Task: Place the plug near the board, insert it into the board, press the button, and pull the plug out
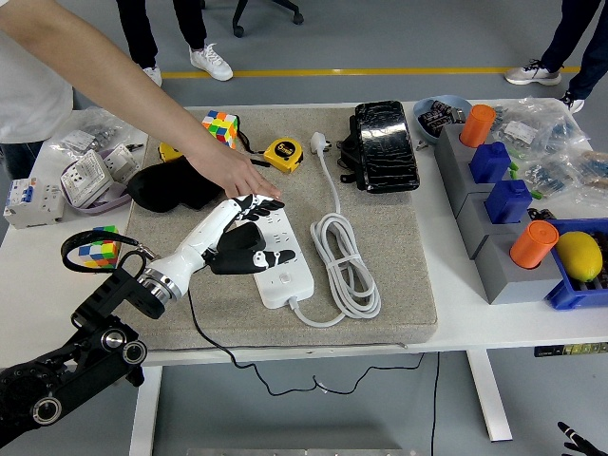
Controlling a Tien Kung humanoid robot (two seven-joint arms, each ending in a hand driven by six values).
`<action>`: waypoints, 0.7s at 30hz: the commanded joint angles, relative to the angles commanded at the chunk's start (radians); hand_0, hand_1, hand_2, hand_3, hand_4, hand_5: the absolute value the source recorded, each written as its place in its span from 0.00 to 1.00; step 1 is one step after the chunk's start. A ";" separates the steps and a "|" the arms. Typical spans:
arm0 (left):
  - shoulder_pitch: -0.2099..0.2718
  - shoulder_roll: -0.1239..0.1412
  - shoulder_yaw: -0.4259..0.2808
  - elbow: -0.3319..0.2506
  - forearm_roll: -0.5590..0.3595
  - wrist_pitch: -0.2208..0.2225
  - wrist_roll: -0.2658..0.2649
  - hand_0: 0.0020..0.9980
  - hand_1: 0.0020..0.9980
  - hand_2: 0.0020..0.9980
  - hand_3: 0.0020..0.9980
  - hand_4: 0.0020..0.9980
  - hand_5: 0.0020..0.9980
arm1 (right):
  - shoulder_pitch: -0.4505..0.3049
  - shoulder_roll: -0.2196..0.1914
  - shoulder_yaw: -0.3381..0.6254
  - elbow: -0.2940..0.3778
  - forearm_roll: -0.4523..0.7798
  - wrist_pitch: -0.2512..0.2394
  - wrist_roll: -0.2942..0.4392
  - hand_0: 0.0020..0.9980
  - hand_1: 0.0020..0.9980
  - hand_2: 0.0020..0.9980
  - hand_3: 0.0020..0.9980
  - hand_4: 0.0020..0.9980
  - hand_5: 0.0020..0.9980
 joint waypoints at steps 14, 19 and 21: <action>-0.002 -0.010 0.004 0.035 0.211 0.085 0.053 0.78 0.81 0.86 0.85 1.00 0.42 | 0.001 -0.002 0.002 0.000 -0.001 -0.001 0.000 0.57 0.64 0.61 0.55 0.96 0.53; -0.006 -0.013 0.009 0.053 0.249 0.106 0.081 0.72 0.71 0.73 0.79 1.00 0.35 | 0.001 -0.004 0.003 0.000 0.000 -0.001 0.000 0.57 0.64 0.61 0.55 0.96 0.53; -0.010 -0.016 0.012 0.065 0.263 0.107 0.092 0.72 0.71 0.73 0.79 1.00 0.35 | 0.000 -0.003 0.002 0.000 0.000 -0.001 0.000 0.57 0.64 0.61 0.55 0.96 0.53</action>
